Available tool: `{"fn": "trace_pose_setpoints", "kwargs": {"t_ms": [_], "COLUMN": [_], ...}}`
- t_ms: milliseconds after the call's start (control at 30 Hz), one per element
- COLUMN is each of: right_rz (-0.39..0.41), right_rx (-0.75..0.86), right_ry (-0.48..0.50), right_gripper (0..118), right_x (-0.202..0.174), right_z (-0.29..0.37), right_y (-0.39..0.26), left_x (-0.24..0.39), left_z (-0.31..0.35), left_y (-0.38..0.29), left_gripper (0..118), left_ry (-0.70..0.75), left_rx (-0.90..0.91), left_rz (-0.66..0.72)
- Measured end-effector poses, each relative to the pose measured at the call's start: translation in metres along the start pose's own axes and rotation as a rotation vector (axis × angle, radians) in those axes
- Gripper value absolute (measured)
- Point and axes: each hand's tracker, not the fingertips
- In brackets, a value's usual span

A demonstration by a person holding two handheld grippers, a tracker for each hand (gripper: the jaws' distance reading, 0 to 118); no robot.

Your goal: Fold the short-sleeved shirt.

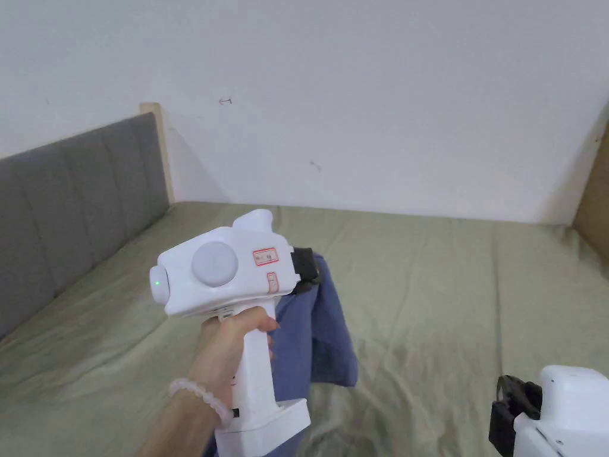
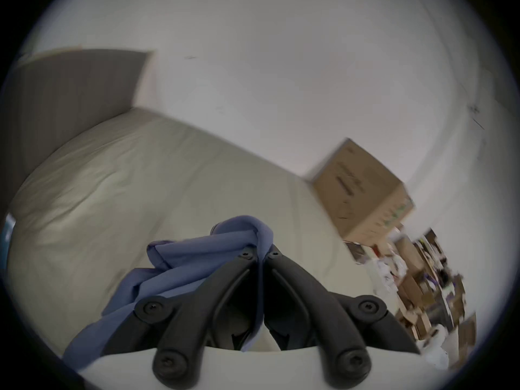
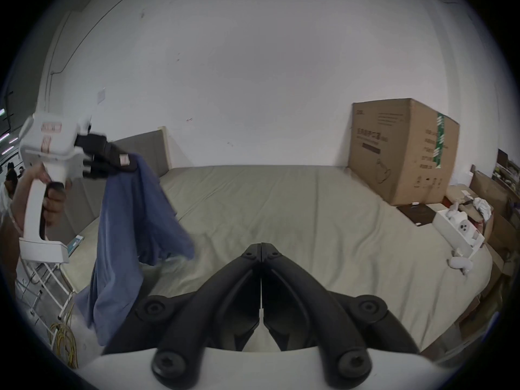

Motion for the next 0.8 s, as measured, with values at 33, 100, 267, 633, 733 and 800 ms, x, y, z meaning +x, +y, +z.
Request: {"fn": "trace_pose_setpoints", "kwargs": {"t_ms": [33,100,267,633,733,800], "right_rz": [-0.004,-0.016,-0.071,-0.154,-0.150,-0.160], "right_rx": [0.012,0.037,0.065,-0.057,-0.104,-0.116], "right_ry": [-0.020,-0.076,-0.190,-0.310,-0.322,-0.318], "right_gripper": [0,0,0,0,0,0], "right_x": [0.008,0.027,0.077,0.147,0.152,0.153], "right_z": [0.005,0.015,0.038,0.046,0.039,0.035], "right_y": [0.003,0.007,0.012,-0.030,-0.040,-0.042], "left_x": [0.024,0.066,0.159,0.164,0.155,0.156], "left_z": [-0.005,-0.019,-0.061,-0.199,-0.203,-0.203], "left_y": [-0.001,-0.005,-0.047,-0.264,-0.282,-0.275], "left_gripper": [2,1,2,2,5,31], "left_ry": [-0.063,-0.157,-0.345,-0.161,-0.141,-0.122], "left_rx": [-0.003,-0.018,-0.124,-0.650,-0.672,-0.677], "left_rz": [0.004,-0.039,-0.167,-0.275,-0.278,-0.302]}}
